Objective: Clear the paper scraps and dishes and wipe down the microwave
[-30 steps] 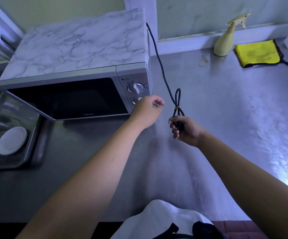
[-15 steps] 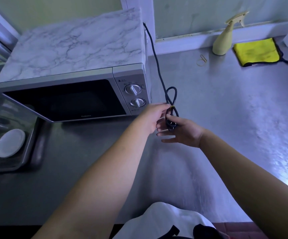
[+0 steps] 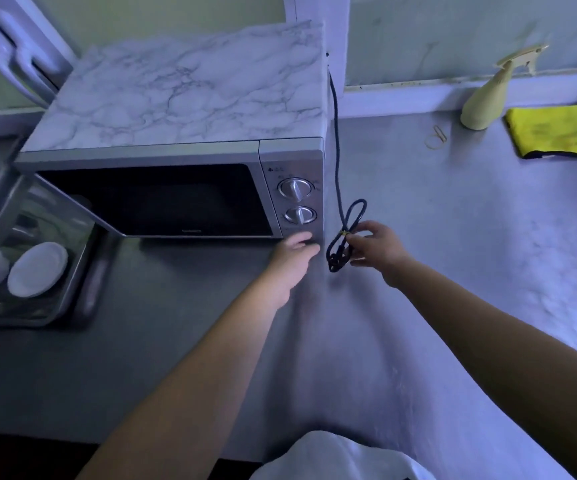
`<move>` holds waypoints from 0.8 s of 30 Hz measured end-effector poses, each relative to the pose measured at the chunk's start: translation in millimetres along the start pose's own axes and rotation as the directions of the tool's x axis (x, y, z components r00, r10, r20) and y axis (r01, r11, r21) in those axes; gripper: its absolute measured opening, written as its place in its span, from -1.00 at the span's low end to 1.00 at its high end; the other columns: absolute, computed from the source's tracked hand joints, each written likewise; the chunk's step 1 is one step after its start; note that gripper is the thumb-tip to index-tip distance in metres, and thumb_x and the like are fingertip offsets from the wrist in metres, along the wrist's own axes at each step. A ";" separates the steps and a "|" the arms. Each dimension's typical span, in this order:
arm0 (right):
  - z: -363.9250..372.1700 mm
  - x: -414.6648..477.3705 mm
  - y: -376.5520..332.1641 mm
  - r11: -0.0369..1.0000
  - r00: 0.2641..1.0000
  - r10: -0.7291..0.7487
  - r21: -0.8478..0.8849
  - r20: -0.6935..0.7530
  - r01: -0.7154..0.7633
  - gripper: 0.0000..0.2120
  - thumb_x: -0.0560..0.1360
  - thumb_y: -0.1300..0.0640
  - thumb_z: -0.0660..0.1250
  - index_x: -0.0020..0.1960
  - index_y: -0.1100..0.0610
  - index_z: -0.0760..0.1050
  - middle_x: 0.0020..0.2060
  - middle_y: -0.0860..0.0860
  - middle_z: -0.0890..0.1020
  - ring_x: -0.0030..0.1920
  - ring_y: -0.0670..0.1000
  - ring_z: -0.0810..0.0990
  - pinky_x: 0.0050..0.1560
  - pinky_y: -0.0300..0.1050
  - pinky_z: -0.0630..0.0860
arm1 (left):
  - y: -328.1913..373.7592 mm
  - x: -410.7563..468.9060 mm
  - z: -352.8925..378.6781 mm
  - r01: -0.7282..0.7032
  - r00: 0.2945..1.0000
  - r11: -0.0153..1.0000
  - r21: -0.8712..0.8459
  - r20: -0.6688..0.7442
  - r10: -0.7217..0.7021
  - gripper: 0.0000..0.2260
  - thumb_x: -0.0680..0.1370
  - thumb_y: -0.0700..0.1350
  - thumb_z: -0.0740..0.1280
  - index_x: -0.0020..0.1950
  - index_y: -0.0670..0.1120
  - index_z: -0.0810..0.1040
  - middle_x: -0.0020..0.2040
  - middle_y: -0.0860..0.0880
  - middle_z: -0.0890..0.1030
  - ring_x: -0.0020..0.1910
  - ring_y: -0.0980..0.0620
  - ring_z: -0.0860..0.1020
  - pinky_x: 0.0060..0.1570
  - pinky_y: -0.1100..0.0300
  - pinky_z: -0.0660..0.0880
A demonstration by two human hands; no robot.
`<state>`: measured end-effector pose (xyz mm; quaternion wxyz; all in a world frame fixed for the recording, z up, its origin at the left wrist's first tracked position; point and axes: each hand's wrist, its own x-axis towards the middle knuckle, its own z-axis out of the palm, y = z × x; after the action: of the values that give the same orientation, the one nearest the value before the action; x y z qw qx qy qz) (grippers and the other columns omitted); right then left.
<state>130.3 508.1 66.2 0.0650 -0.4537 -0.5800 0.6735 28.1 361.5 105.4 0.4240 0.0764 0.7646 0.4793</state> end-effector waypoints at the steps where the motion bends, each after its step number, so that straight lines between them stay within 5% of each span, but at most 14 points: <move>1: -1.3 9.2 -2.0 0.999 0.999 0.031 -0.036 -0.028 -0.032 -0.86 0.58 0.22 0.37 0.10 0.23 0.49 -0.29 0.18 0.60 -0.30 0.12 0.58 -0.07 0.08 0.62 | -8.4 -0.5 -9.9 -0.004 0.999 1.000 0.007 -0.038 0.004 -0.68 0.58 -0.14 0.36 0.34 0.00 0.55 0.17 -0.03 0.58 0.09 0.01 0.58 0.21 0.07 0.53; 4: -4.9 36.3 -4.5 0.994 0.992 0.109 -0.024 -0.056 -0.111 -0.94 0.60 0.29 0.31 0.02 0.19 0.44 -0.29 0.18 0.52 -0.35 0.10 0.51 -0.27 -0.02 0.55 | -33.6 -3.4 -40.1 0.061 0.993 0.997 -0.052 -0.100 -0.066 -0.74 0.58 -0.21 0.34 0.26 -0.05 0.58 -0.01 -0.06 0.60 -0.11 0.00 0.55 -0.11 0.18 0.52; 8: 0.5 62.7 -1.0 0.976 0.987 0.157 -0.146 -0.043 -0.162 -0.85 0.58 0.39 0.20 -0.01 0.20 0.49 -0.28 0.16 0.50 -0.40 0.08 0.50 -0.52 -0.17 0.56 | -63.8 -13.2 -75.3 0.130 0.981 0.988 -0.087 -0.136 -0.141 -0.79 0.60 -0.23 0.30 0.20 -0.03 0.57 0.02 -0.02 0.61 -0.06 0.01 0.59 -0.04 0.16 0.56; 13: 12.9 81.5 -13.3 0.823 0.996 0.069 -0.562 -0.051 -0.086 -0.83 0.53 0.32 0.28 -0.22 0.18 0.46 -0.30 0.15 0.57 -0.34 0.12 0.57 -0.27 -0.03 0.60 | -75.0 -19.0 -98.6 0.088 0.966 0.991 -0.098 -0.233 -0.109 -0.82 0.60 -0.22 0.30 0.10 0.02 0.58 0.03 -0.06 0.62 -0.03 -0.01 0.62 0.10 0.06 0.56; 16: 11.9 82.1 -16.8 0.721 0.995 -0.019 -0.690 -0.100 -0.056 -0.93 0.49 0.31 0.28 -0.17 0.26 0.50 -0.33 0.15 0.54 -0.38 0.09 0.52 -0.38 -0.17 0.43 | -72.2 -20.2 -106.1 0.064 0.966 0.992 -0.105 -0.242 -0.088 -0.83 0.60 -0.22 0.31 0.12 0.00 0.59 0.05 -0.06 0.63 -0.02 -0.01 0.63 0.05 0.11 0.57; 22: 7.9 64.9 2.1 0.913 0.990 0.057 -0.395 -0.127 -0.104 -0.96 0.49 0.28 0.38 -0.14 0.23 0.58 -0.43 0.12 0.47 -0.46 0.08 0.45 -0.49 -0.22 0.42 | -79.0 -32.8 -100.4 0.086 0.975 0.987 -0.137 -0.191 -0.111 -0.85 0.59 -0.22 0.33 0.11 -0.02 0.60 0.05 -0.09 0.65 -0.03 -0.03 0.64 0.04 0.08 0.60; 24: 9.1 53.2 12.2 0.965 0.985 0.084 -0.233 -0.149 -0.118 -0.97 0.52 0.25 0.37 -0.03 0.19 0.56 -0.34 0.13 0.50 -0.37 0.11 0.48 -0.36 -0.04 0.56 | -88.4 -42.7 -95.1 0.086 0.977 0.979 -0.183 -0.175 -0.118 -0.84 0.59 -0.22 0.34 0.12 -0.03 0.62 0.04 -0.08 0.67 -0.05 -0.02 0.65 -0.07 0.14 0.60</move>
<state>98.6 530.3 26.6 0.0149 -0.5327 -0.6277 0.5674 11.8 228.9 76.6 0.3802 -0.0454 0.7589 0.5268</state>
